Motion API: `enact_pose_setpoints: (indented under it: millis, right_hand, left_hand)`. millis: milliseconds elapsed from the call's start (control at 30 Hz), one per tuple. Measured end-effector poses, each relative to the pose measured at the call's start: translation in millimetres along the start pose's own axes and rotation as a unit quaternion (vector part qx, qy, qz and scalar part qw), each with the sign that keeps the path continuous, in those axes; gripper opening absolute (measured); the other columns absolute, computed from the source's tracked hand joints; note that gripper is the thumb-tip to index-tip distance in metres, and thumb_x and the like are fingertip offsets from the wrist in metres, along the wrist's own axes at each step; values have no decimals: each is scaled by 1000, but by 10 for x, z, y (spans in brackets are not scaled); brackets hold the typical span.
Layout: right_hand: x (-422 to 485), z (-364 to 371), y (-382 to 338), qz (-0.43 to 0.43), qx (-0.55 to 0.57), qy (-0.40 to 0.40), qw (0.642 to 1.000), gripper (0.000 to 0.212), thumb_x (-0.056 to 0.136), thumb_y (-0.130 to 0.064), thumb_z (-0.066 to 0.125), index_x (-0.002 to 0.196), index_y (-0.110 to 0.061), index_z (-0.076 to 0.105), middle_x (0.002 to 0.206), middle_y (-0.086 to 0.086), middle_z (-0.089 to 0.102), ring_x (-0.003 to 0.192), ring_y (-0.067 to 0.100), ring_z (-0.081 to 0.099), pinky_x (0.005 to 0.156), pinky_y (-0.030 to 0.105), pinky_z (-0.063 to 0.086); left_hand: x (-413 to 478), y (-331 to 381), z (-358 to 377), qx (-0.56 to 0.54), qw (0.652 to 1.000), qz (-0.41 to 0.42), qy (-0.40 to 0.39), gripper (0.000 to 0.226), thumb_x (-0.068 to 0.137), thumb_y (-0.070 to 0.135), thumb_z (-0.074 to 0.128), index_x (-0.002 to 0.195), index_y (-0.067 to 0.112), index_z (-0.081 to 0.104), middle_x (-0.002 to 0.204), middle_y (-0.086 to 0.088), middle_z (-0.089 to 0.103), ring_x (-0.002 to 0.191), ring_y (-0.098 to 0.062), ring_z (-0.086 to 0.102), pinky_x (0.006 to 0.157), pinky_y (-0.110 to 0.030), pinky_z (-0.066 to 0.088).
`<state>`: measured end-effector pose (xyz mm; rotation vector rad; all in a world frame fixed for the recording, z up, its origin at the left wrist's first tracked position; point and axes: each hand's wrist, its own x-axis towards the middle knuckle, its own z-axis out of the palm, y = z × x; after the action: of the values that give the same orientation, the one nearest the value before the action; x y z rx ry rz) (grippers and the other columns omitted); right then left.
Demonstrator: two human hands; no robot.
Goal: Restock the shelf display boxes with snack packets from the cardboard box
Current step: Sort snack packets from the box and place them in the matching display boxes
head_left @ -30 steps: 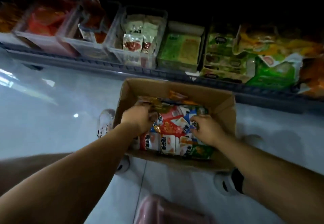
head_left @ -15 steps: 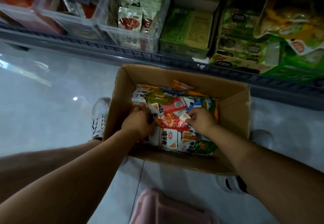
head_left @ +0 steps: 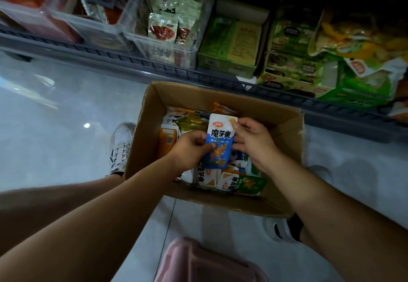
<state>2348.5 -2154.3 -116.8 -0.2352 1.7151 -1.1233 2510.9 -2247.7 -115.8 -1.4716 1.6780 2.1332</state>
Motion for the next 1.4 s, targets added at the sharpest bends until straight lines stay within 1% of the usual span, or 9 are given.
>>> enact_pose_setpoints:
  millis: [100, 267, 400, 567, 733, 1000, 1133, 1267, 1400]
  right_hand:
    - [107, -90, 137, 2, -119, -1, 993, 25, 105, -19, 48, 126, -15, 60, 120, 4, 67, 109, 21, 66, 93, 39, 55]
    - [405, -301, 397, 8, -434, -45, 900, 42, 102, -10, 51, 142, -23, 51, 133, 16, 57, 75, 12, 55, 59, 19, 41]
    - [520, -232, 363, -9, -507, -108, 855, 64, 91, -17, 72, 149, -22, 44, 153, 8, 41, 132, 27, 47, 107, 38, 45]
    - [568, -240, 311, -30, -590, -108, 800, 55, 87, -24, 76, 138, -25, 55, 142, 3, 41, 129, 26, 46, 108, 36, 42]
    - [472, -286, 215, -87, -526, -63, 844, 6, 87, -37, 74, 90, -34, 70, 109, -6, 54, 114, 19, 43, 99, 37, 37]
    - [-21, -150, -78, -113, -189, 7, 975, 8, 97, -23, 65, 89, -25, 62, 93, -1, 74, 87, 15, 72, 69, 34, 59]
    - [-131, -4, -61, -39, -156, 22, 987, 16, 98, -34, 61, 97, -18, 63, 98, 2, 74, 90, 19, 73, 81, 45, 61]
    - [-221, 138, 45, 33, -136, -2, 990, 25, 91, -52, 58, 92, -27, 60, 102, 11, 72, 97, 33, 70, 87, 62, 55]
    - [-264, 266, 39, 82, 27, -42, 995, 17, 102, -28, 55, 107, -15, 64, 109, 6, 74, 100, 23, 72, 92, 54, 57]
  left_hand:
    - [50, -79, -101, -50, 995, -54, 65, 16, 101, 12, 62, 116, 7, 60, 121, -10, 69, 109, -23, 69, 73, -29, 60]
    - [96, -243, -321, 28, 987, -72, 139, 23, 102, 13, 60, 125, 11, 62, 124, -6, 67, 117, -25, 65, 91, -42, 55]
    - [75, -312, -379, 15, 983, -100, 155, 22, 101, 14, 62, 123, 11, 63, 128, -8, 67, 118, -28, 65, 89, -41, 56]
    - [80, -323, -380, -2, 983, -102, 152, 23, 101, 14, 62, 124, 12, 63, 126, -7, 67, 104, -19, 63, 65, -24, 50]
    - [64, -300, -370, -34, 984, -98, 143, 17, 102, 12, 61, 119, 13, 63, 123, -4, 67, 105, -18, 63, 73, -27, 51]
    - [-54, -133, -299, -104, 985, -72, 120, 18, 103, 7, 56, 120, 11, 61, 129, -13, 68, 113, -31, 68, 93, -49, 58]
    - [-140, -52, -222, -108, 988, -74, 86, 24, 104, 9, 56, 128, 10, 58, 128, -14, 68, 114, -32, 68, 100, -56, 54]
    - [-229, -19, -146, -128, 988, -77, 39, 24, 103, 10, 58, 127, 11, 57, 123, -12, 70, 105, -27, 71, 88, -49, 60]
    - [-282, 0, -86, -136, 989, -65, 4, 22, 104, 10, 56, 125, 16, 59, 119, -9, 72, 96, -20, 74, 67, -32, 62]
